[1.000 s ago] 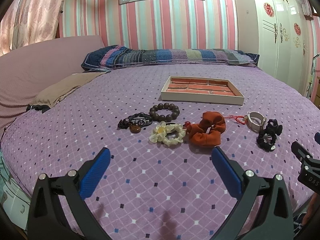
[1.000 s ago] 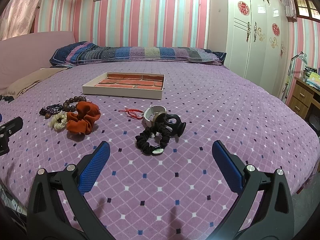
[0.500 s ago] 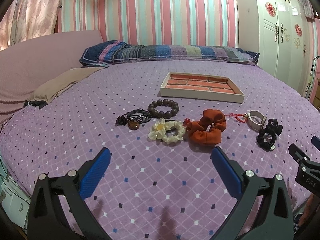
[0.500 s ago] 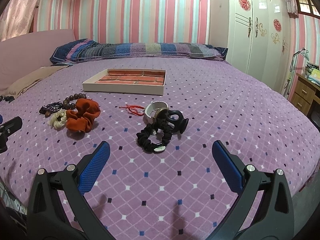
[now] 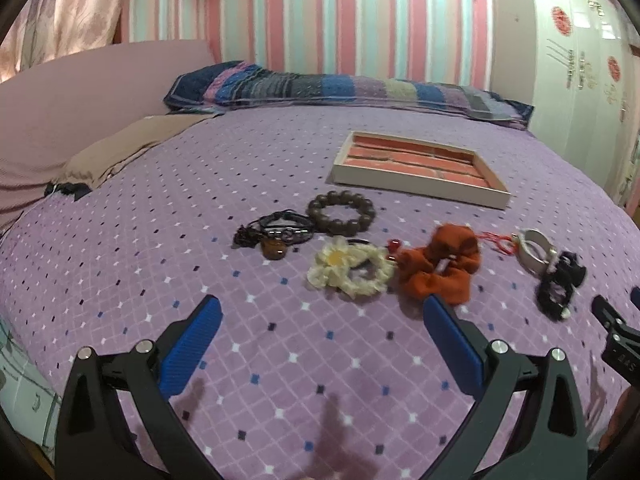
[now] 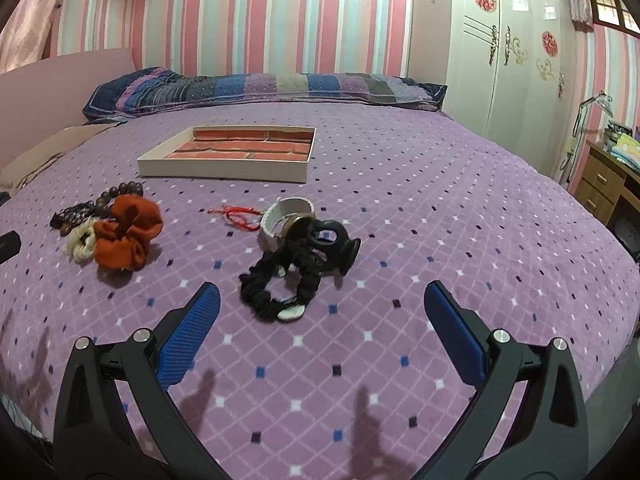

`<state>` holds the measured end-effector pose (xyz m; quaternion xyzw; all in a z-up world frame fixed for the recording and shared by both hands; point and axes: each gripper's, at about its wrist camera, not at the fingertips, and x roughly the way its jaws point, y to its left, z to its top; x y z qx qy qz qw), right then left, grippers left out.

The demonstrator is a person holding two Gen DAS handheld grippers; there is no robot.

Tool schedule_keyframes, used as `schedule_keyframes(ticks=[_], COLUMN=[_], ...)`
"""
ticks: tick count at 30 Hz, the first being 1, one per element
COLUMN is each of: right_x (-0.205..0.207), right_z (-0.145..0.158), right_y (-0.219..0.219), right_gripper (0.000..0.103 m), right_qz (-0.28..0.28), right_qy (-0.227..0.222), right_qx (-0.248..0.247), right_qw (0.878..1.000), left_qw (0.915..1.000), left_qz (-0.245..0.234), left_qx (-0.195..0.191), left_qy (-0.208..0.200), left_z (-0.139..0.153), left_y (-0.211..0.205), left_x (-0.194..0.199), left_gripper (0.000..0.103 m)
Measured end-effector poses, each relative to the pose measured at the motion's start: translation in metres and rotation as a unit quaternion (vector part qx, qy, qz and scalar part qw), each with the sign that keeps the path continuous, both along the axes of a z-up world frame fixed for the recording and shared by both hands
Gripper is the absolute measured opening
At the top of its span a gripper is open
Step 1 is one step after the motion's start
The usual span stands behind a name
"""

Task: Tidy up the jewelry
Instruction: 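Grasp the cream flower scrunchie with the left tool while the right tool grasps the black hair tie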

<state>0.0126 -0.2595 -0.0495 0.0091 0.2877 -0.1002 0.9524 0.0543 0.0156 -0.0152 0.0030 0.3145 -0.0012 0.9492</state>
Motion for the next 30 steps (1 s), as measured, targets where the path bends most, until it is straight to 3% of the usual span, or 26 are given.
schedule_keyframes(ticks=[7, 16, 24, 30], right_x=[0.022, 0.037, 0.053, 0.06], right_z=[-0.013, -0.025, -0.04, -0.044], right_y=[0.0, 0.004, -0.003, -0.005], right_gripper=[0.099, 0.099, 0.076, 0.068], right_qz=[-0.007, -0.006, -0.015, -0.018], right_qy=[0.021, 0.028, 0.054, 0.059], right_qx=[0.01, 0.021, 0.041, 0.038], right_qw=[1.0, 0.999, 0.998, 0.997], left_qw=[0.9994, 0.9996, 0.9994, 0.9989], left_qz=[0.011, -0.016, -0.025, -0.026], left_qx=[0.03, 0.015, 0.004, -0.006], left_qy=[-0.01, 0.019, 0.022, 0.039], left_z=[-0.008, -0.036, -0.044, -0.052], left_y=[0.001, 0.001, 0.002, 0.006], left_x=[0.031, 0.059, 0.075, 0.09], left_gripper=[0.099, 0.099, 0.098, 0.098])
